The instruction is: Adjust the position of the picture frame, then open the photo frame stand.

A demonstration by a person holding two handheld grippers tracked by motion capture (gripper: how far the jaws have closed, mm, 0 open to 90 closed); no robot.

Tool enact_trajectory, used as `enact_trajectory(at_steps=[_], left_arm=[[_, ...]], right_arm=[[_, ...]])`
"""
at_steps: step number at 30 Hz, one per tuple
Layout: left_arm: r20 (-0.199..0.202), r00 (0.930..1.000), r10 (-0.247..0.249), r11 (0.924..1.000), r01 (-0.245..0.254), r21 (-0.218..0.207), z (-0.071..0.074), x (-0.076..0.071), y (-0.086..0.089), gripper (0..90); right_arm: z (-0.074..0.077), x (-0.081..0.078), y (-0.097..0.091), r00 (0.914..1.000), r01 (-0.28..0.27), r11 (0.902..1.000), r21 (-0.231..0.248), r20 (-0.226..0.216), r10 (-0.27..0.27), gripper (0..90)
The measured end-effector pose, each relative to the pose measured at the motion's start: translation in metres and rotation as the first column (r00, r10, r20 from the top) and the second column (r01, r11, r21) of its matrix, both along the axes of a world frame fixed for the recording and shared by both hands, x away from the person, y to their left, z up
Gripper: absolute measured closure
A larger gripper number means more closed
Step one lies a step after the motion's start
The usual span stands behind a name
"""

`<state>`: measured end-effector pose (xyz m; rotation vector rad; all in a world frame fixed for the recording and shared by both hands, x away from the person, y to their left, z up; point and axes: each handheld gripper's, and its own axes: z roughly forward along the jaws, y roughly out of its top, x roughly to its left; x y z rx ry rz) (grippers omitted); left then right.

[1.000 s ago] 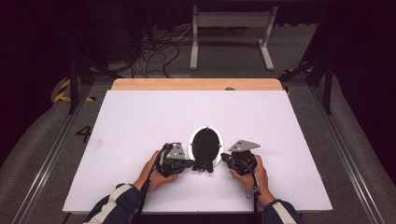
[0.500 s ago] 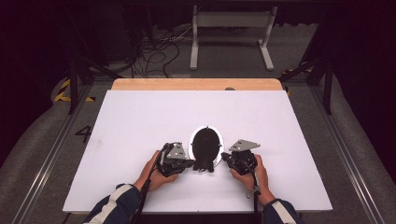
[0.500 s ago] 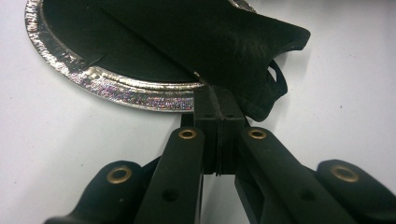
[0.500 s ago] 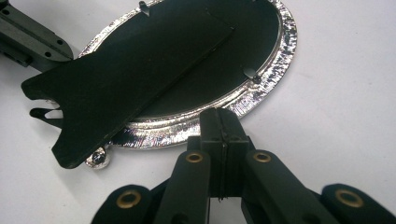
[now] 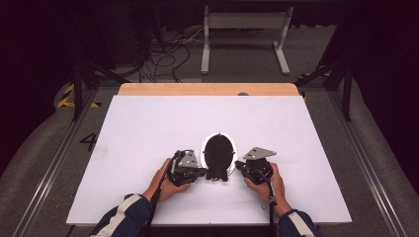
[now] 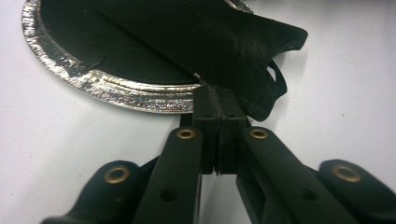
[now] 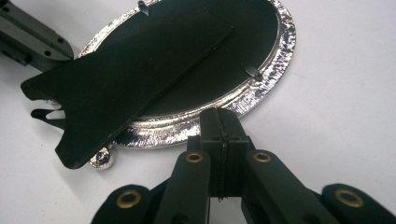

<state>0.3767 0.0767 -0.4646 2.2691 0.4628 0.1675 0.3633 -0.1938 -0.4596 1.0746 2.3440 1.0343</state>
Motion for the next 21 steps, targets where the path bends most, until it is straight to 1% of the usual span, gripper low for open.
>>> enact_trajectory(at_steps=[3, 5, 7, 8, 10, 12, 13, 14, 15, 16, 17, 18, 19, 20, 21], left_arm=[[0.028, 0.9994, -0.022, 0.9992, 0.023, -0.034, 0.007, -0.004, 0.006, 85.7], [0.038, 0.9989, -0.028, 0.9979, 0.03, -0.058, 0.012, -0.007, 0.013, 85.0], [0.062, 0.9978, -0.024, 0.9981, 0.027, -0.055, 0.016, -0.01, 0.022, 84.0], [0.071, 0.9972, -0.026, 0.9975, 0.031, -0.063, 0.018, -0.012, 0.028, 83.3], [0.087, 0.996, -0.021, 0.9983, 0.026, -0.053, 0.018, -0.015, 0.038, 80.8], [0.095, 0.9955, -0.006, 0.999, 0.01, -0.044, 0.018, -0.018, 0.048, 78.0], [0.107, 0.9941, 0.017, 0.9993, -0.014, -0.034, 0.018, -0.02, 0.058, 72.2], [0.108, 0.9936, 0.031, 0.9988, -0.027, -0.04, 0.018, -0.02, 0.064, 69.9], [0.108, 0.9936, 0.031, 0.9988, -0.027, -0.04, 0.018, -0.02, 0.064, 66.4], [0.098, 0.9935, 0.058, 0.9974, -0.054, -0.048, 0.018, -0.021, 0.071, 66.4], [0.089, 0.9927, 0.081, 0.9958, -0.076, -0.051, 0.017, -0.022, 0.077, 60.6], [0.086, 0.9915, 0.098, 0.9944, -0.094, -0.049, 0.016, -0.023, 0.082, 57.1], [0.092, 0.9886, 0.119, 0.9921, -0.115, -0.049, 0.015, -0.025, 0.089, 53.1], [0.101, 0.9859, 0.134, 0.9905, -0.13, -0.044, 0.014, -0.026, 0.092, 45.7], [0.106, 0.9827, 0.152, 0.9882, -0.149, -0.034, 0.013, -0.027, 0.097, 41.3]], right_arm=[[0.0, 0.001, -0.001, 1.0, -0.007, 1.0, 0.002, -0.007, 0.007, 90.0], [0.0, 0.0, -0.001, 0.9999, -0.01, 0.9999, 0.004, -0.007, 0.01, 90.0], [0.0, 0.0, -0.002, 0.9999, -0.013, 0.9999, 0.004, -0.007, 0.013, 90.0], [0.0, 0.0, -0.002, 0.9999, -0.015, 0.9999, 0.004, -0.007, 0.015, 90.0], [0.0, 0.0, -0.002, 0.9997, -0.021, 0.9998, 0.006, -0.01, 0.021, 90.0], [0.001, 0.0, -0.003, 0.9995, -0.028, 0.9996, 0.005, -0.012, 0.028, 89.0], [0.001, -0.001, -0.004, 0.9992, -0.037, 0.9993, 0.003, -0.017, 0.037, 86.7], [0.001, -0.002, -0.004, 0.999, -0.041, 0.9991, 0.006, -0.02, 0.041, 85.1], [0.002, -0.003, -0.004, 0.9989, -0.042, 0.9991, 0.006, -0.021, 0.043, 84.0], [0.002, -0.003, -0.004, 0.9989, -0.042, 0.9991, 0.006, -0.021, 0.043, 84.0], [0.003, -0.005, -0.005, 0.9987, -0.048, 0.9989, 0.005, -0.02, 0.048, 82.8], [0.004, -0.006, -0.006, 0.9984, -0.053, 0.9986, 0.01, -0.021, 0.053, 81.4], [0.005, -0.007, -0.008, 0.9981, -0.056, 0.9983, 0.019, -0.026, 0.056, 79.7], [0.006, -0.007, -0.009, 0.9979, -0.056, 0.9981, 0.026, -0.031, 0.057, 78.3], [0.007, -0.008, -0.01, 0.9977, -0.056, 0.998, 0.03, -0.036, 0.057, 77.7]])
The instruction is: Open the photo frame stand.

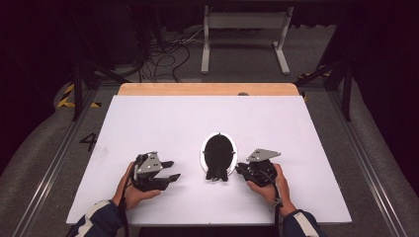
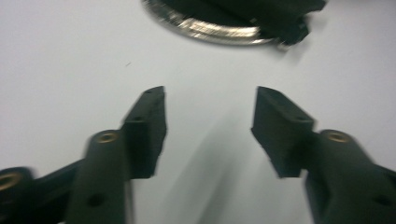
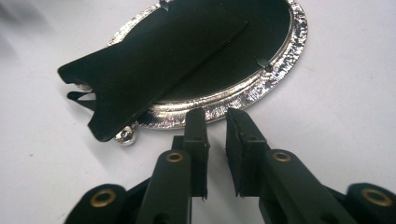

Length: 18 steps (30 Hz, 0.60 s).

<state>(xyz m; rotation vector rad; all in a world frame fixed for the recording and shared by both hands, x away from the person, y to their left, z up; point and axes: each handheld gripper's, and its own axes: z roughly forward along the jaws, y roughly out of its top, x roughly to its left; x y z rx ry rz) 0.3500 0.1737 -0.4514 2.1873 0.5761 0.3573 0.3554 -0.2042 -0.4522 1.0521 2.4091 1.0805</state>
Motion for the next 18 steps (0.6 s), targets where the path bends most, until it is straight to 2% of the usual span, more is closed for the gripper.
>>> enact_trajectory(at_steps=[5, 9, 12, 14, 18], left_arm=[[0.01, 0.9985, 0.054, 0.9985, -0.054, -0.001, -0.002, -0.007, 0.02, 27.8], [0.017, 0.9949, 0.1, 0.995, -0.1, 0.001, -0.004, -0.013, 0.031, 22.5], [0.02, 0.9943, 0.105, 0.9944, -0.105, 0.004, -0.006, -0.017, 0.038, 20.7], [0.007, 0.9933, 0.116, 0.9933, -0.116, -0.002, -0.007, -0.018, 0.041, 19.0], [0.007, 0.9933, 0.115, 0.9933, -0.115, 0.004, -0.008, -0.02, 0.043, 17.0]], right_arm=[[0.009, -0.004, -0.006, 0.9998, -0.011, 0.9993, 0.035, -0.017, 0.011, 74.4], [0.012, -0.008, -0.006, 0.9982, -0.034, 0.9982, 0.049, -0.048, 0.036, 71.1], [0.011, -0.011, -0.004, 0.9955, -0.058, 0.9975, 0.04, -0.072, 0.061, 69.0], [0.01, -0.012, 0.0, 0.9924, -0.077, 0.9965, 0.031, -0.093, 0.08, 68.2], [0.01, -0.014, 0.006, 0.9889, -0.102, 0.9945, 0.025, -0.106, 0.104, 67.6]])
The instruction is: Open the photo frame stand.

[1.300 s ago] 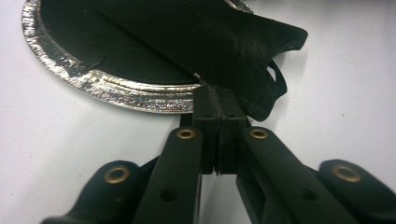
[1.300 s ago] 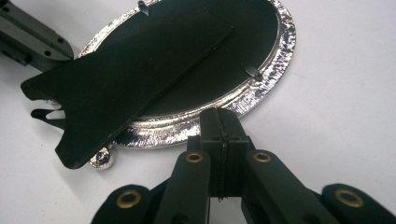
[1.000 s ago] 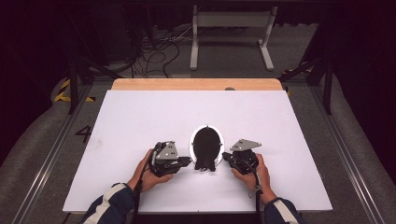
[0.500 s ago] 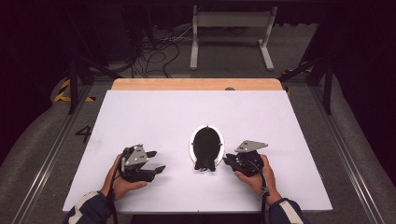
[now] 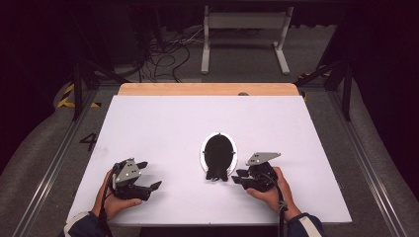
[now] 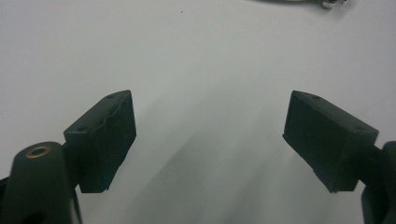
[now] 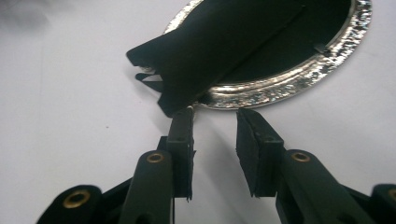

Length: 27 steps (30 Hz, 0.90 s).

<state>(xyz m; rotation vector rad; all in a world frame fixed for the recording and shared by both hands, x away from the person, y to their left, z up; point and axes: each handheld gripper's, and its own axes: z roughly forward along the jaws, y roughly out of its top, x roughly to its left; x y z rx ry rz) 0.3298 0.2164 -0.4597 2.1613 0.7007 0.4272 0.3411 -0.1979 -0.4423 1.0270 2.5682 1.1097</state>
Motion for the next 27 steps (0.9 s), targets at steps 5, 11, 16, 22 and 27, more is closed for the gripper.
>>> enact_trajectory(at_steps=[5, 11, 16, 22, 27], left_arm=[[0.001, 1.0, 0.001, 1.0, -0.001, 0.009, 0.0, -0.002, -0.002, 15.6], [-0.003, 1.0, -0.006, 0.9999, 0.006, 0.009, -0.001, 0.0, -0.004, 15.2], [-0.013, 0.9999, -0.002, 1.0, 0.002, 0.008, -0.002, 0.0, -0.004, 15.0], [-0.011, 0.9999, -0.007, 1.0, 0.007, 0.005, -0.002, 0.0, -0.004, 15.0], [-0.013, 0.9999, -0.005, 1.0, 0.005, 0.006, -0.002, 0.0, -0.005, 15.0]], right_arm=[[0.0, -0.004, 0.007, 0.9993, -0.034, 0.9994, -0.011, -0.013, 0.034, 68.0], [0.0, -0.006, 0.015, 0.9974, -0.069, 0.9973, -0.024, -0.023, 0.068, 69.7], [-0.001, -0.006, 0.019, 0.9976, -0.066, 0.9963, -0.056, -0.023, 0.065, 70.1], [-0.003, -0.005, 0.023, 0.9972, -0.072, 0.9949, -0.071, -0.027, 0.07, 70.1], [-0.005, -0.004, 0.026, 0.9977, -0.064, 0.9943, -0.085, -0.025, 0.062, 70.3]])
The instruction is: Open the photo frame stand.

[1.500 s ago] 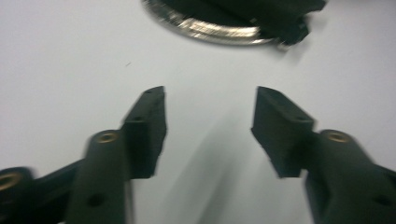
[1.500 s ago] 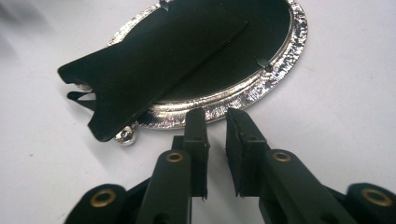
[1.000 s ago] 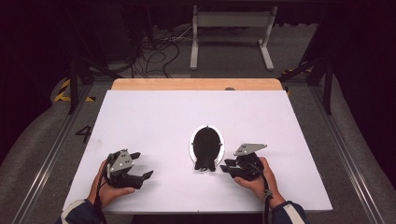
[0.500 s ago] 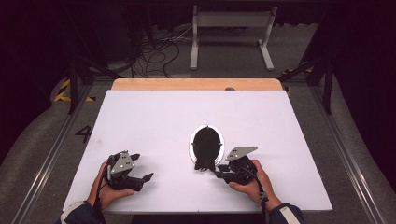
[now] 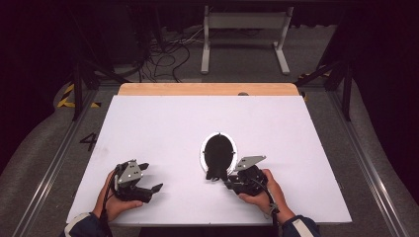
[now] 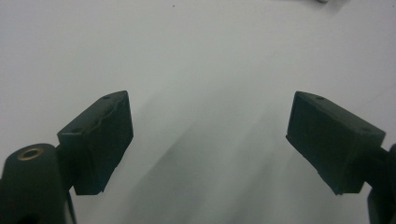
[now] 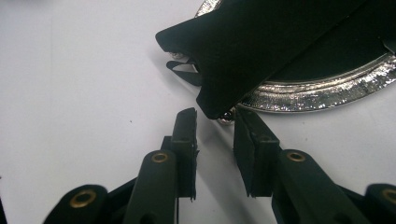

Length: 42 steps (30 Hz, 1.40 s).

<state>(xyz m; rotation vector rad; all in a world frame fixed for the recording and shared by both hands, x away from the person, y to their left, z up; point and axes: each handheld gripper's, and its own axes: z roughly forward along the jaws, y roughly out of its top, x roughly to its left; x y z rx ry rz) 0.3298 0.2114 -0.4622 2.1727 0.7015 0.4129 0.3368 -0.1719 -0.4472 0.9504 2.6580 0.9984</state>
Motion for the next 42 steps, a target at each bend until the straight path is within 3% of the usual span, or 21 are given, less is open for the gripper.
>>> enact_trajectory(at_steps=[10, 21, 27, 37, 39, 42], left_arm=[[-0.008, 0.9999, -0.006, 1.0, 0.006, -0.002, -0.001, 0.0, -0.001, 15.1], [-0.008, 0.9999, -0.007, 1.0, 0.007, 0.0, 0.0, 0.0, -0.001, 15.1], [-0.009, 0.9999, -0.008, 1.0, 0.008, 0.004, -0.001, 0.0, -0.001, 15.1], [-0.021, 0.9997, -0.014, 0.9998, 0.014, 0.013, -0.003, 0.0, -0.003, 15.1], [-0.014, 0.9997, -0.018, 0.9996, 0.018, 0.021, -0.002, 0.0, -0.004, 15.1], [-0.014, 0.9997, -0.019, 0.9997, 0.019, 0.015, -0.002, 0.0, -0.003, 15.1]], right_arm=[[-0.001, 0.001, 0.002, 0.9999, 0.012, 0.9999, 0.009, 0.004, -0.012, 69.8], [-0.003, 0.005, -0.005, 0.9983, 0.038, 0.9947, 0.096, -0.048, -0.033, 69.4], [-0.004, 0.008, -0.011, 0.9926, 0.074, 0.9821, 0.173, -0.108, -0.056, 68.8], [-0.006, 0.018, -0.018, 0.9765, 0.139, 0.9437, 0.3, -0.2, -0.081, 66.0], [-0.007, 0.019, -0.018, 0.9735, 0.162, 0.9476, 0.276, -0.202, -0.108, 65.6], [0.002, 0.016, -0.021, 0.9834, 0.147, 0.9628, 0.227, -0.138, -0.118, 65.5]])
